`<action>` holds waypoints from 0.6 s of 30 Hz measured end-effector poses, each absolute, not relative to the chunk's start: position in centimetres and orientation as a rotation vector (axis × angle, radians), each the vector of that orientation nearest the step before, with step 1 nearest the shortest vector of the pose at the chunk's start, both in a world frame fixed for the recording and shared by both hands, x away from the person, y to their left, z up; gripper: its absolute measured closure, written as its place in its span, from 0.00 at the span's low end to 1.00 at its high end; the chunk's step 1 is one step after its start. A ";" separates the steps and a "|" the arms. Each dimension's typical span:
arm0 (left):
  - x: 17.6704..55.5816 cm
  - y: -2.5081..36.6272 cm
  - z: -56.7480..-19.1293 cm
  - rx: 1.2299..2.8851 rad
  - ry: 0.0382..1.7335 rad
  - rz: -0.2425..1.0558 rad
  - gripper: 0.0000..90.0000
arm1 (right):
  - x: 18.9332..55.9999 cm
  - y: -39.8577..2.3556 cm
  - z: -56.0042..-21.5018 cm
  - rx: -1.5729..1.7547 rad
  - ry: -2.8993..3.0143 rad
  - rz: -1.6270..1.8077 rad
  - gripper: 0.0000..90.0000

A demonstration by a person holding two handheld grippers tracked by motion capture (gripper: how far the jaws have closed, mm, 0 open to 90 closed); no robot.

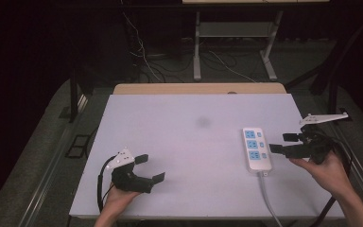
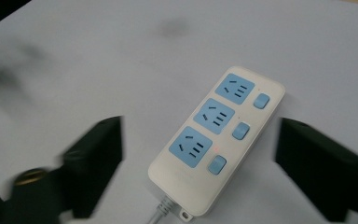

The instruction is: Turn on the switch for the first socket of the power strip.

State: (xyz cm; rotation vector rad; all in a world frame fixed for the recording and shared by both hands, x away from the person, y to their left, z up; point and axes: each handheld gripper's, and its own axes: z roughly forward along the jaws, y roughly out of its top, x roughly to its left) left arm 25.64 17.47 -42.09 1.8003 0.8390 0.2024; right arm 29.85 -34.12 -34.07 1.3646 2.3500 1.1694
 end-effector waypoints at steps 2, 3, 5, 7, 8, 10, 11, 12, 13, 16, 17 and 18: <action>25.7 17.5 -42.1 1.802 0.839 0.205 0.01 | 29.4 -34.0 -34.3 1.384 2.323 1.195 0.01; 25.7 17.5 -42.1 1.802 0.839 0.206 0.01 | 29.1 -34.0 -34.4 1.394 2.311 1.224 0.00; 25.7 17.6 -42.1 1.804 0.839 0.207 0.01 | 28.6 -33.9 -34.6 1.397 2.293 1.262 0.00; 25.7 17.6 -42.1 1.804 0.839 0.206 0.01 | 28.1 -33.7 -34.9 1.389 2.291 1.281 0.00; 25.7 17.6 -42.1 1.804 0.839 0.206 0.01 | 27.7 -33.5 -35.2 1.386 2.292 1.298 0.00; 25.7 17.6 -42.1 1.804 0.839 0.206 0.01 | 27.4 -33.4 -35.4 1.382 2.291 1.312 0.00; 25.7 17.6 -42.1 1.802 0.839 0.206 0.01 | 27.2 -33.3 -35.5 1.377 2.293 1.321 0.00; 25.7 17.6 -42.1 1.802 0.840 0.207 0.01 | 27.0 -33.2 -35.7 1.375 2.296 1.328 0.00; 25.7 17.6 -42.1 1.801 0.840 0.206 0.01 | 26.8 -33.1 -35.8 1.372 2.296 1.334 0.00; 25.7 17.6 -42.1 1.802 0.840 0.205 0.01 | 26.4 -32.9 -36.3 1.357 2.307 1.360 0.00; 25.7 17.6 -42.1 1.802 0.841 0.205 0.01 | 26.2 -32.8 -36.5 1.354 2.309 1.366 0.00; 25.8 17.6 -42.1 1.800 0.841 0.205 0.01 | 26.1 -32.7 -36.6 1.355 2.313 1.370 0.00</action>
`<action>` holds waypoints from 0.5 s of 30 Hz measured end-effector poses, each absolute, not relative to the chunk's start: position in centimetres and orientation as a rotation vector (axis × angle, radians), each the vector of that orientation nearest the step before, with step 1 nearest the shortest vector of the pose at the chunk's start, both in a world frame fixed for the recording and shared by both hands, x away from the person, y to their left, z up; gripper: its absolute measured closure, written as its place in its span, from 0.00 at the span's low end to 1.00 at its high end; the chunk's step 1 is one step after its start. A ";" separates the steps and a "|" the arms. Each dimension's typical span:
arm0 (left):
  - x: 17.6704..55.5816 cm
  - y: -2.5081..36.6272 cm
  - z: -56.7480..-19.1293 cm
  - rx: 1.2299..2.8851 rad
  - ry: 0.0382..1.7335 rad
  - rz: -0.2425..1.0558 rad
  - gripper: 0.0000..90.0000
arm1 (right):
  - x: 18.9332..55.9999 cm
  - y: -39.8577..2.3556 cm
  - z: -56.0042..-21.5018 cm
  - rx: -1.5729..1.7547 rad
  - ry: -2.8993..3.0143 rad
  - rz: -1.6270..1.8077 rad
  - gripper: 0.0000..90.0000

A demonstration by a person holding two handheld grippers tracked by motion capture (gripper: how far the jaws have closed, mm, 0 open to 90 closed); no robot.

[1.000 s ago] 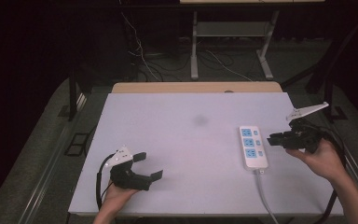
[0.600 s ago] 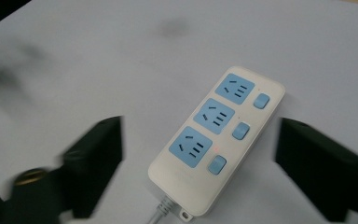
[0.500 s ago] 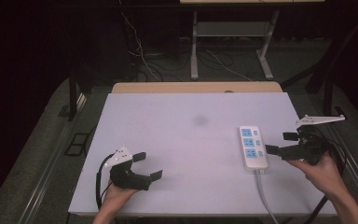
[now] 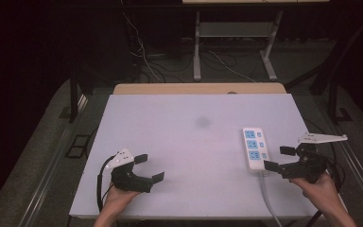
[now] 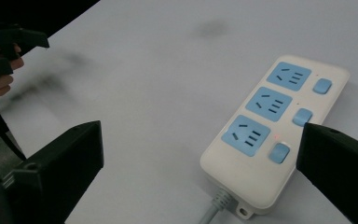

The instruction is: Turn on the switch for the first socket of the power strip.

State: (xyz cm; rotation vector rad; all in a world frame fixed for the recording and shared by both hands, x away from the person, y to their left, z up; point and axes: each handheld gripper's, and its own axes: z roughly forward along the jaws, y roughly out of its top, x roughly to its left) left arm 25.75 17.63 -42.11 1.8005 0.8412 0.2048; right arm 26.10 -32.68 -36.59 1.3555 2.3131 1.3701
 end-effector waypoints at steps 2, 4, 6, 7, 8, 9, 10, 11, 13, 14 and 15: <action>25.7 17.6 -42.1 1.798 0.843 0.205 0.01 | 25.9 -32.5 -36.9 1.352 2.313 1.382 0.00; 25.7 17.7 -42.1 1.796 0.843 0.205 0.01 | 25.7 -32.4 -37.1 1.346 2.315 1.394 0.00; 25.8 17.7 -42.1 1.797 0.844 0.205 0.01 | 25.6 -32.3 -37.5 1.336 2.320 1.408 0.00; 25.8 17.7 -42.1 1.798 0.843 0.205 0.01 | 25.4 -32.2 -37.7 1.338 2.324 1.409 0.00; 25.8 17.7 -42.1 1.797 0.844 0.204 0.01 | 25.4 -32.1 -38.0 1.335 2.330 1.409 0.00; 25.8 17.7 -42.1 1.797 0.844 0.204 0.01 | 25.3 -32.1 -38.2 1.329 2.338 1.408 0.00; 25.8 17.7 -42.1 1.799 0.844 0.205 0.01 | 25.2 -32.0 -38.5 1.333 2.343 1.407 0.00; 25.8 17.7 -42.1 1.800 0.844 0.204 0.01 | 25.1 -31.9 -38.8 1.335 2.349 1.407 0.00; 25.8 17.7 -42.1 1.801 0.842 0.204 0.01 | 25.0 -31.8 -39.4 1.338 2.362 1.410 0.00; 25.8 17.7 -42.1 1.801 0.841 0.204 0.01 | 25.0 -31.7 -39.6 1.340 2.368 1.408 0.00; 25.8 17.7 -42.1 1.803 0.841 0.205 0.01 | 24.9 -31.6 -39.9 1.334 2.371 1.409 0.00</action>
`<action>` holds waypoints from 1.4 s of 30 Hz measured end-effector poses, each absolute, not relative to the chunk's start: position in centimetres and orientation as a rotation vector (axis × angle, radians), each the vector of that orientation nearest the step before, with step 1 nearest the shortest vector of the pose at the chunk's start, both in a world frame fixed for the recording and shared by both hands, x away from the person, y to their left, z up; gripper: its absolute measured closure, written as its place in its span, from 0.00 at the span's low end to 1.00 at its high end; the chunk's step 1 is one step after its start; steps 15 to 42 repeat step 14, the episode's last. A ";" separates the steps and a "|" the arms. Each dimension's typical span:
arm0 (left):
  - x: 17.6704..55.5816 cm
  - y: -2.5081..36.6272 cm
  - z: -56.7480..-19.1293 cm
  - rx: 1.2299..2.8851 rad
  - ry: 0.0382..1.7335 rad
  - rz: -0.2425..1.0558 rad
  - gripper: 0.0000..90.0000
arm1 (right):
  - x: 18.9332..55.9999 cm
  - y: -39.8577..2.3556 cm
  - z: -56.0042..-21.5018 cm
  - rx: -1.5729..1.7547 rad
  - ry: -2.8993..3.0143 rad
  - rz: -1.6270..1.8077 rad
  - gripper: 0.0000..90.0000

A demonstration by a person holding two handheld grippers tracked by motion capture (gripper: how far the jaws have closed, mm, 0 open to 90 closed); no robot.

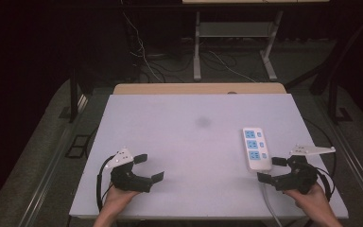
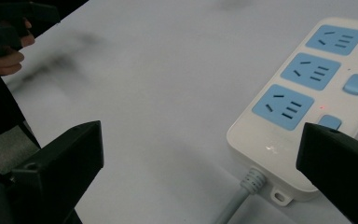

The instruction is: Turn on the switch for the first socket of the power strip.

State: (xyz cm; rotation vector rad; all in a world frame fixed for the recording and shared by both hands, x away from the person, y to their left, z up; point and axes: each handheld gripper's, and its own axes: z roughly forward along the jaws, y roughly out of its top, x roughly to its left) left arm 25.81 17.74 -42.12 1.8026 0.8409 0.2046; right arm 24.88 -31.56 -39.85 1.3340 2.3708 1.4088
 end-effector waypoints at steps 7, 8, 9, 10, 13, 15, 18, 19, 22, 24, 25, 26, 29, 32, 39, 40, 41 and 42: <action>25.8 17.7 -42.2 1.805 0.841 0.202 0.01 | 24.3 -30.8 -41.3 1.305 2.392 1.410 0.00; 25.8 17.7 -42.2 1.806 0.840 0.202 0.01 | 24.3 -30.7 -41.5 1.303 2.396 1.407 0.00; 25.8 17.7 -42.2 1.805 0.841 0.202 0.01 | 24.2 -30.7 -41.7 1.300 2.399 1.407 0.00; 25.9 17.7 -42.2 1.806 0.840 0.202 0.01 | 24.1 -30.6 -41.9 1.297 2.400 1.407 0.00; 25.9 17.7 -42.2 1.809 0.841 0.202 0.01 | 23.9 -30.5 -42.6 1.300 2.396 1.414 0.00; 25.9 17.7 -42.2 1.810 0.840 0.201 0.01 | 23.9 -30.5 -42.7 1.305 2.397 1.414 0.00; 25.9 17.7 -42.2 1.810 0.840 0.201 0.01 | 23.9 -30.5 -42.7 1.305 2.397 1.414 0.00; 25.9 17.7 -42.2 1.810 0.840 0.201 0.01 | 23.9 -30.5 -42.7 1.305 2.397 1.414 0.00; 25.9 17.7 -42.2 1.810 0.840 0.201 0.01 | 23.9 -30.5 -42.7 1.305 2.397 1.414 0.00; 25.9 17.7 -42.2 1.810 0.840 0.201 0.01 | 23.9 -30.5 -42.7 1.305 2.397 1.414 0.00; 25.9 17.7 -42.2 1.810 0.840 0.201 0.01 | 23.9 -30.5 -42.7 1.305 2.397 1.414 0.00; 25.9 17.7 -42.2 1.810 0.840 0.201 0.01 | 23.9 -30.5 -42.7 1.305 2.397 1.414 0.00; 25.9 17.7 -42.2 1.810 0.840 0.201 0.01 | 23.9 -30.5 -42.7 1.305 2.397 1.414 0.00; 25.9 17.7 -42.2 1.810 0.840 0.201 0.01 | 23.9 -30.5 -42.7 1.305 2.397 1.414 0.00; 25.9 17.7 -42.2 1.810 0.840 0.201 0.01 | 23.9 -30.5 -42.7 1.305 2.397 1.414 0.00; 25.9 17.7 -42.2 1.810 0.840 0.201 0.01 | 23.9 -30.5 -42.7 1.305 2.397 1.414 0.00; 25.9 17.7 -42.2 1.810 0.840 0.201 0.01 | 23.9 -30.5 -42.7 1.305 2.397 1.414 0.00; 25.9 17.7 -42.2 1.810 0.840 0.201 0.01 | 23.9 -30.5 -42.7 1.305 2.397 1.414 0.00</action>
